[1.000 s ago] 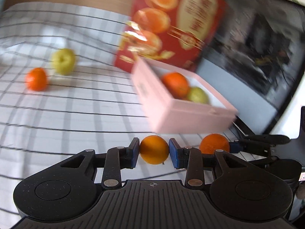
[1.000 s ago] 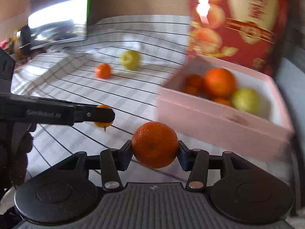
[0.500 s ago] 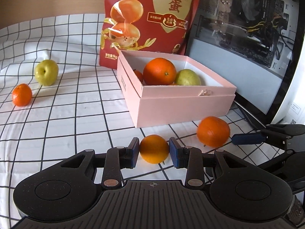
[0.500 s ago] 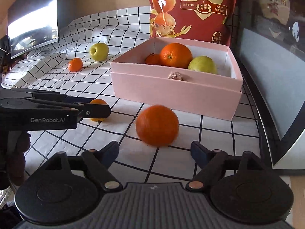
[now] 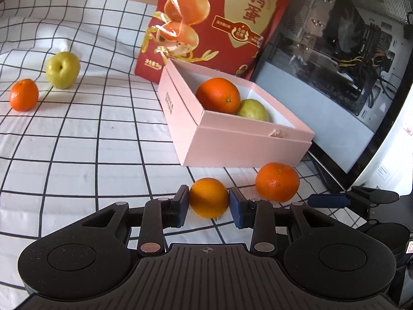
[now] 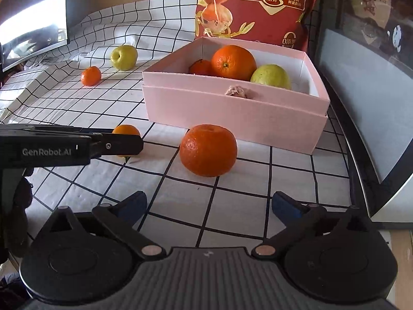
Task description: Organize fruits
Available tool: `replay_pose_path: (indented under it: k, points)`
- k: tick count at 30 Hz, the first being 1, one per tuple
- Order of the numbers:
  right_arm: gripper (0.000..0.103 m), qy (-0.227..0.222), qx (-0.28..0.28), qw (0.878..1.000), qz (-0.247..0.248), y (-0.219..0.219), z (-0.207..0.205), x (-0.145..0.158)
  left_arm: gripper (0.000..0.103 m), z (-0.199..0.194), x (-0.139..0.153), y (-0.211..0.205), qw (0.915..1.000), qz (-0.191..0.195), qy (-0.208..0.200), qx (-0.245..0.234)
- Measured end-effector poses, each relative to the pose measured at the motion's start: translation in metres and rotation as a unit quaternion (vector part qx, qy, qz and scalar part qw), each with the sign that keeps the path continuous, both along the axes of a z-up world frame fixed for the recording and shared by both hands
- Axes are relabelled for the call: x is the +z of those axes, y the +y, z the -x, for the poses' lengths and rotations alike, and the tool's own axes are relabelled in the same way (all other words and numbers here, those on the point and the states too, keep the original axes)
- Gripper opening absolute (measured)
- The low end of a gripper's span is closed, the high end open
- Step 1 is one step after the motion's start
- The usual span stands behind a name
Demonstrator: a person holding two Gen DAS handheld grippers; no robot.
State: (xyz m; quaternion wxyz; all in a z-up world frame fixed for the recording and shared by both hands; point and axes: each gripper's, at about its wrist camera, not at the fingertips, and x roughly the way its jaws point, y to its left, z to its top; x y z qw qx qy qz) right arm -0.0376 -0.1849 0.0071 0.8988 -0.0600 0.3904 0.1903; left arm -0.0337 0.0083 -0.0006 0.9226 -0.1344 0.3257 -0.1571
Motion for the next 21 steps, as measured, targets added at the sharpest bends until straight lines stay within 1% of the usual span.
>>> replay_pose_path:
  k: [3,5,9,12,15,17,19,21]
  points:
    - [0.103,0.001,-0.008,1.0,0.0,0.001,0.002,0.0,0.038,0.002,0.001,-0.002,1.0,-0.009,-0.002,0.003]
    - [0.103,-0.007,-0.019,1.0,0.001,0.002,0.006,-0.001,0.038,0.003,0.002,-0.001,1.0,-0.007,-0.006,0.004]
    - [0.103,-0.002,-0.006,1.0,0.0,-0.001,0.007,-0.001,0.038,0.011,0.006,0.001,0.9997,-0.009,-0.02,0.009]
    - [0.103,-0.003,0.003,1.0,0.0,-0.001,0.007,-0.001,0.038,0.017,0.009,0.003,0.9997,-0.01,-0.019,0.007]
    - [0.096,0.004,-0.004,1.0,-0.021,-0.003,-0.002,0.002,0.038,0.021,0.01,0.002,0.9998,-0.011,-0.018,0.001]
    - [0.095,0.004,-0.011,0.999,-0.036,-0.005,-0.01,0.005,0.038,0.023,0.011,0.0,0.9997,-0.011,-0.02,-0.004]
    - [0.091,-0.006,-0.019,0.999,-0.039,-0.003,-0.016,0.007,0.038,0.023,0.01,-0.001,0.9997,-0.012,-0.019,-0.005]
    - [0.087,-0.02,-0.022,0.999,-0.031,0.0,-0.019,0.008,0.038,0.022,0.009,-0.003,0.9998,-0.014,-0.016,-0.006]
